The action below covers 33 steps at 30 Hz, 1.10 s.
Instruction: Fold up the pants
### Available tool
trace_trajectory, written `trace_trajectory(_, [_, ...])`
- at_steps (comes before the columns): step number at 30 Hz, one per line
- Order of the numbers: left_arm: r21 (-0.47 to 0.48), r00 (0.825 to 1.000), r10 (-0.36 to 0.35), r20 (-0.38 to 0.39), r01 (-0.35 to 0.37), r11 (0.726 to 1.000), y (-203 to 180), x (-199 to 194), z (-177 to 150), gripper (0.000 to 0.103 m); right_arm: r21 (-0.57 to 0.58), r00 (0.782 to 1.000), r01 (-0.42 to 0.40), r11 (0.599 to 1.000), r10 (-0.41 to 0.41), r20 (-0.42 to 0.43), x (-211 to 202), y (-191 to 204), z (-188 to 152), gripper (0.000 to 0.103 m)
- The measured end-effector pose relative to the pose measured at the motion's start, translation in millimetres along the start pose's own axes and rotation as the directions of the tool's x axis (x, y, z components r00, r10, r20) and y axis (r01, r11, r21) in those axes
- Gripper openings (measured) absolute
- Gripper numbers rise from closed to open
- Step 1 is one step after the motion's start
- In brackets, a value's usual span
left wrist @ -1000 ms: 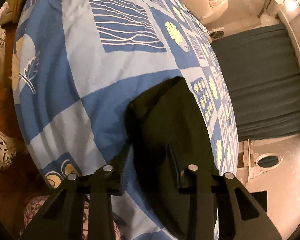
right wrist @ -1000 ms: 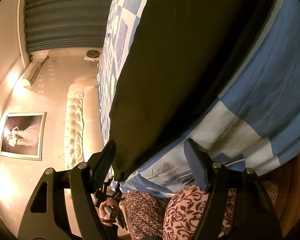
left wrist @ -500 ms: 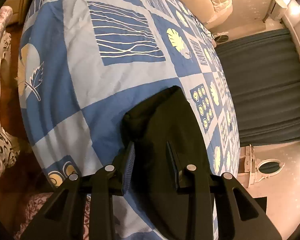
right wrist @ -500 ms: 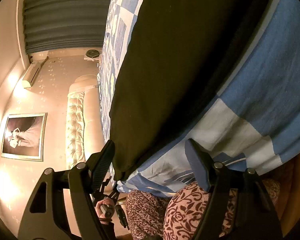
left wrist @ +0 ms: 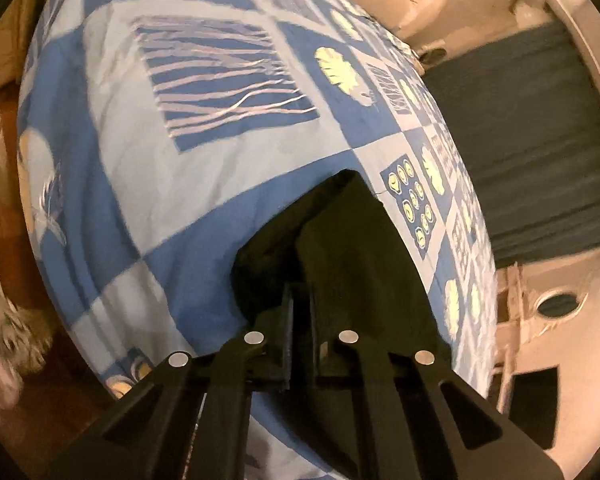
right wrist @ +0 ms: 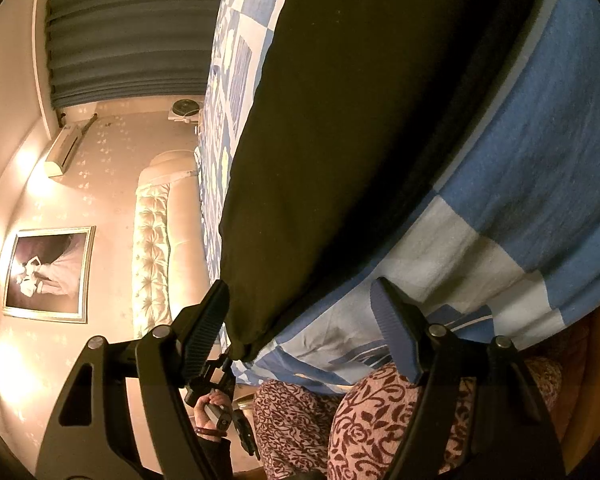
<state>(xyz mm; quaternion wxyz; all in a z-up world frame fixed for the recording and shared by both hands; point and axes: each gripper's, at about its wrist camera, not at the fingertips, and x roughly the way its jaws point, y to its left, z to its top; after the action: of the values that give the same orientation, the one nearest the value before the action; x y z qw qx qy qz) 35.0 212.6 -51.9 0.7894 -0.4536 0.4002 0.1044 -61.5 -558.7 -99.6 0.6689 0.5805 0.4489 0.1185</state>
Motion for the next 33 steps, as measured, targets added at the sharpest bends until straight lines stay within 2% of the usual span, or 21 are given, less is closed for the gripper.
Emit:
trace_trajectory(4, [0.082, 0.998, 0.066, 0.023, -0.067, 0.994, -3.1, 3.6, 12.0, 0.006, -0.021, 1.0, 0.013, 1.0, -0.013, 0.002, -1.6, 8.7, -1.7, 0.073])
trace_trajectory(7, [0.082, 0.996, 0.09, 0.012, -0.091, 0.992, 5.8, 15.0, 15.6, 0.006, -0.07, 1.0, 0.028, 0.997, -0.027, 0.013, -4.7, 21.1, -5.4, 0.073])
trace_trajectory(12, [0.088, 0.997, 0.077, 0.016, -0.078, 0.993, 14.1, 19.8, 14.1, 0.007, -0.136, 0.999, 0.019, 0.991, -0.014, 0.038, -20.4, 43.1, -3.9, 0.073])
trace_trajectory(14, [0.05, 0.999, 0.042, 0.011, -0.042, 0.998, 20.1, 16.7, 17.0, 0.011, -0.155, 0.996, 0.021, 0.988, -0.008, 0.084, -39.8, 50.1, 6.4, 0.074])
trace_trajectory(16, [0.03, 1.0, 0.025, 0.013, -0.025, 0.999, 24.6, 9.6, 19.6, 0.011, -0.147, 0.988, 0.023, 0.989, 0.0, 0.156, -68.0, 51.2, 23.4, 0.082])
trace_trajectory(18, [0.055, 0.998, 0.051, 0.041, -0.053, 0.997, 21.6, 0.6, 19.8, 0.015, -0.143, 0.975, 0.042, 0.989, -0.009, 0.223, -100.6, 50.4, 44.0, 0.084])
trace_trajectory(19, [0.078, 0.996, 0.059, 0.061, -0.063, 0.995, 18.2, -3.4, 20.6, 0.016, -0.152, 0.957, 0.068, 0.986, -0.021, 0.29, -125.3, 50.5, 56.3, 0.084])
trace_trajectory(20, [0.116, 0.995, 0.058, 0.083, -0.067, 0.991, 11.8, -8.4, 21.5, 0.021, -0.161, 0.943, 0.089, 0.983, -0.031, 0.331, -145.1, 49.8, 68.0, 0.086])
trace_trajectory(21, [0.148, 0.993, 0.05, 0.106, -0.065, 0.987, 4.7, -12.6, 21.9, 0.037, -0.161, 0.932, 0.109, 0.981, -0.045, 0.36, -164.7, 46.3, 82.1, 0.088])
trace_trajectory(22, [0.178, 0.991, 0.037, 0.128, -0.06, 0.982, -2.6, -16.6, 21.4, 0.048, -0.151, 0.923, 0.128, 0.98, -0.062, 0.381, -178.8, 41.6, 91.8, 0.088])
trace_trajectory(23, [0.22, 0.986, 0.004, 0.165, -0.041, 0.975, -14.7, -23.0, 19.4, 0.068, -0.137, 0.91, 0.15, 0.979, -0.082, 0.407, -192.9, 36.0, 100.4, 0.089])
trace_trajectory(24, [0.245, 0.983, -0.022, 0.18, -0.023, 0.969, -22.0, -25.9, 17.5, 0.077, -0.118, 0.897, 0.181, 0.976, -0.115, 0.427, -208.3, 26.3, 112.5, 0.09])
trace_trajectory(25, [0.28, 0.981, -0.053, 0.186, -0.001, 0.96, -32.1, -27.4, 14.2, 0.078, -0.103, 0.892, 0.212, 0.972, -0.15, 0.426, -215.4, 18.7, 120.8, 0.09])
trace_trajectory(27, [0.356, 0.983, -0.081, 0.165, 0.017, 0.934, -53.3, -23.2, 5.8, 0.078, -0.057, 0.86, 0.313, 0.948, -0.257, 0.44, -227.3, 0.0, 134.8, 0.09])
trace_trajectory(28, [0.394, 0.986, -0.089, 0.143, 0.026, 0.919, -62.8, -19.1, 0.1, 0.078, -0.039, 0.853, 0.327, 0.944, -0.277, 0.442, -230.1, -7.6, 138.8, 0.09])
trace_trajectory(31, [0.455, 0.991, -0.094, 0.098, 0.039, 0.889, -78.1, -7.2, -15.9, 0.078, 0.025, 0.867, 0.279, 0.96, -0.263, 0.424, -230.1, -37.6, 146.0, 0.09])
trace_trajectory(33, [0.456, 0.994, -0.082, 0.07, 0.042, 0.889, -79.4, 2.5, -20.6, 0.078, 0.019, 0.884, 0.218, 0.976, -0.206, 0.42, -224.8, -48.1, 143.8, 0.091])
